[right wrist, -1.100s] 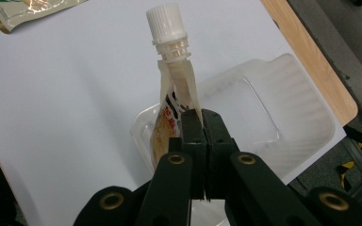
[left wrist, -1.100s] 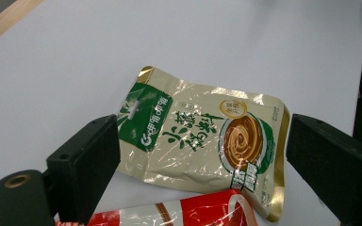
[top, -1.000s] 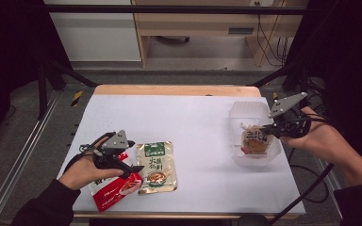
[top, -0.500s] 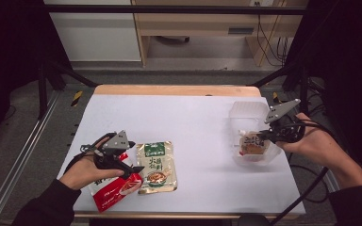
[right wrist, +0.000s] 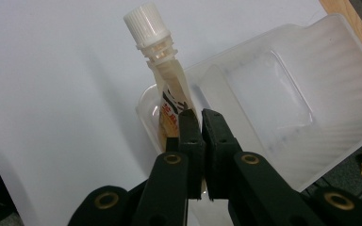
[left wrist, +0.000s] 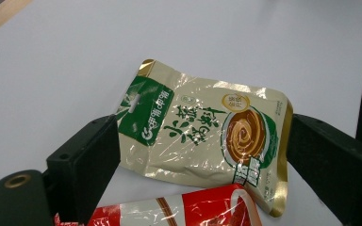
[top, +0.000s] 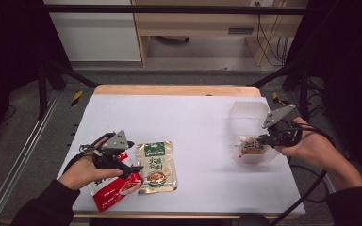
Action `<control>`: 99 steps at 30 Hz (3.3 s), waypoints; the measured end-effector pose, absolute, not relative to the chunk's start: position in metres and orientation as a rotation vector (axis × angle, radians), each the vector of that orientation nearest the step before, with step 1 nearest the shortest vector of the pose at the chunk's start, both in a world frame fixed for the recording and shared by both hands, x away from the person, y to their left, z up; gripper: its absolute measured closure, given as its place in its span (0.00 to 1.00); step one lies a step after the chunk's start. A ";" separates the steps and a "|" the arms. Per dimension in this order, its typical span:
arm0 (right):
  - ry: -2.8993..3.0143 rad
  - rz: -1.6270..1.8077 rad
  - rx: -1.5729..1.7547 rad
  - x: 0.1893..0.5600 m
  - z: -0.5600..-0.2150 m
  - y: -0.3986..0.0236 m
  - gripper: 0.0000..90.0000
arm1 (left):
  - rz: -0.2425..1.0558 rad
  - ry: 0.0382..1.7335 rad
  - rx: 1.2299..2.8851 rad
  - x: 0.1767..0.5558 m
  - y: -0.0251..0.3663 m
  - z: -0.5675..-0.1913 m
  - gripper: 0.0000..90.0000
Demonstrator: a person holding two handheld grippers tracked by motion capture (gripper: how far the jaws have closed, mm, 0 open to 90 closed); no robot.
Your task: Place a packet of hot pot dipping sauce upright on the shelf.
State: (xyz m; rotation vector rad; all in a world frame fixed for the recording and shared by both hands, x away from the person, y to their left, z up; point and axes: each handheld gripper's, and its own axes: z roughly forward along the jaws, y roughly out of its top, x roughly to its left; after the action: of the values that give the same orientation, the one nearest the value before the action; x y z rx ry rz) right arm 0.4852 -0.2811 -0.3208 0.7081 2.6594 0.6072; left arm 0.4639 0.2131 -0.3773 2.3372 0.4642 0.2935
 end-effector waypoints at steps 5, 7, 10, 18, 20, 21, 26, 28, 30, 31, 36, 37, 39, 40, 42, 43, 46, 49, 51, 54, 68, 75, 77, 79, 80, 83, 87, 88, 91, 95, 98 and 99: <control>2.656 0.607 0.712 0.483 -0.320 -0.283 0.92 | 0.301 0.459 2.345 0.464 0.213 -0.377 0.12; 2.653 0.613 0.712 0.482 -0.319 -0.283 0.89 | 0.300 0.457 2.347 0.464 0.213 -0.377 0.12; 2.642 0.633 0.713 0.481 -0.317 -0.282 0.80 | 0.296 0.460 2.344 0.464 0.212 -0.377 0.12; 2.573 0.685 0.690 0.477 -0.308 -0.269 0.45 | 0.303 0.459 2.348 0.464 0.211 -0.377 0.12; 2.521 0.709 0.665 0.475 -0.304 -0.262 0.34 | 0.306 0.460 2.349 0.465 0.211 -0.377 0.12; 2.496 0.726 0.666 0.473 -0.302 -0.259 0.30 | 0.307 0.461 2.349 0.465 0.211 -0.377 0.12; 2.420 0.797 0.620 0.463 -0.287 -0.235 0.21 | 0.315 0.466 2.351 0.466 0.212 -0.377 0.12; 2.401 0.834 0.580 0.456 -0.282 -0.223 0.21 | 0.324 0.459 2.356 0.467 0.212 -0.377 0.12; 2.385 0.870 0.553 0.450 -0.279 -0.209 0.21 | 0.331 0.473 2.351 0.469 0.213 -0.376 0.12; 2.380 0.887 0.543 0.447 -0.278 -0.203 0.21 | 0.330 0.480 2.350 0.471 0.213 -0.376 0.12; 2.337 0.923 0.513 0.437 -0.279 -0.173 0.25 | 0.369 0.511 2.356 0.479 0.215 -0.370 0.12; 2.324 0.936 0.520 0.435 -0.280 -0.168 0.26 | 0.375 0.513 2.357 0.482 0.216 -0.368 0.12; 2.313 0.955 0.516 0.433 -0.283 -0.159 0.32 | 0.390 0.526 2.353 0.487 0.216 -0.365 0.12; 2.303 0.961 0.503 0.432 -0.286 -0.154 0.35 | 0.400 0.528 2.354 0.489 0.217 -0.364 0.13; 2.304 0.987 0.476 0.430 -0.291 -0.147 0.38 | 0.417 0.538 2.352 0.495 0.217 -0.362 0.14; 2.300 1.000 0.480 0.429 -0.294 -0.143 0.39 | 0.425 0.544 2.356 0.498 0.218 -0.362 0.15; 2.299 1.016 0.466 0.427 -0.307 -0.134 0.45 | 0.433 0.566 2.346 0.507 0.220 -0.364 0.19; 2.309 1.033 0.477 0.427 -0.322 -0.126 0.48 | 0.416 0.579 2.358 0.516 0.222 -0.371 0.22; 2.320 1.044 0.496 0.427 -0.335 -0.122 0.49 | 0.399 0.576 2.375 0.521 0.224 -0.377 0.25; 2.340 1.054 0.532 0.428 -0.355 -0.115 0.50 | 0.391 0.574 2.398 0.528 0.224 -0.385 0.26; 2.310 1.100 0.747 0.444 -0.431 -0.084 0.36 | 0.321 0.577 2.484 0.548 0.210 -0.421 0.23; 2.283 1.120 0.775 0.443 -0.439 -0.086 0.35 | 0.293 0.597 2.494 0.550 0.208 -0.431 0.23; 2.278 1.129 0.791 0.442 -0.441 -0.089 0.35 | 0.280 0.612 2.487 0.549 0.206 -0.434 0.24; 2.282 1.122 0.803 0.441 -0.444 -0.089 0.35 | 0.274 0.614 2.504 0.549 0.204 -0.437 0.25; 2.277 1.117 0.803 0.440 -0.445 -0.089 0.35 | 0.279 0.623 2.502 0.549 0.203 -0.439 0.25; 2.270 1.120 0.798 0.435 -0.445 -0.088 0.35 | 0.288 0.637 2.486 0.545 0.202 -0.442 0.27; 2.254 1.117 0.785 0.431 -0.445 -0.089 0.34 | 0.290 0.672 2.489 0.542 0.206 -0.447 0.28; 2.250 1.113 0.781 0.431 -0.446 -0.089 0.34 | 0.280 0.680 2.484 0.542 0.207 -0.448 0.29; 2.245 1.090 0.770 0.429 -0.447 -0.091 0.34 | 0.277 0.694 2.482 0.541 0.210 -0.450 0.31; 2.244 1.078 0.778 0.431 -0.448 -0.094 0.33 | 0.256 0.703 2.450 0.541 0.210 -0.451 0.32; 2.246 1.072 0.781 0.431 -0.449 -0.094 0.33 | 0.244 0.695 2.466 0.543 0.210 -0.452 0.34; 2.246 1.073 0.781 0.430 -0.449 -0.094 0.33 | 0.242 0.706 2.456 0.544 0.210 -0.453 0.35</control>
State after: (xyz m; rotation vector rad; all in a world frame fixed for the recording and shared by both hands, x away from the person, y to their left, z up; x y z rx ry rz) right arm 0.4301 -0.0943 -0.4491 0.7806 2.2460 1.0728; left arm 0.5440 0.2100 -0.4529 2.4558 0.7057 0.2421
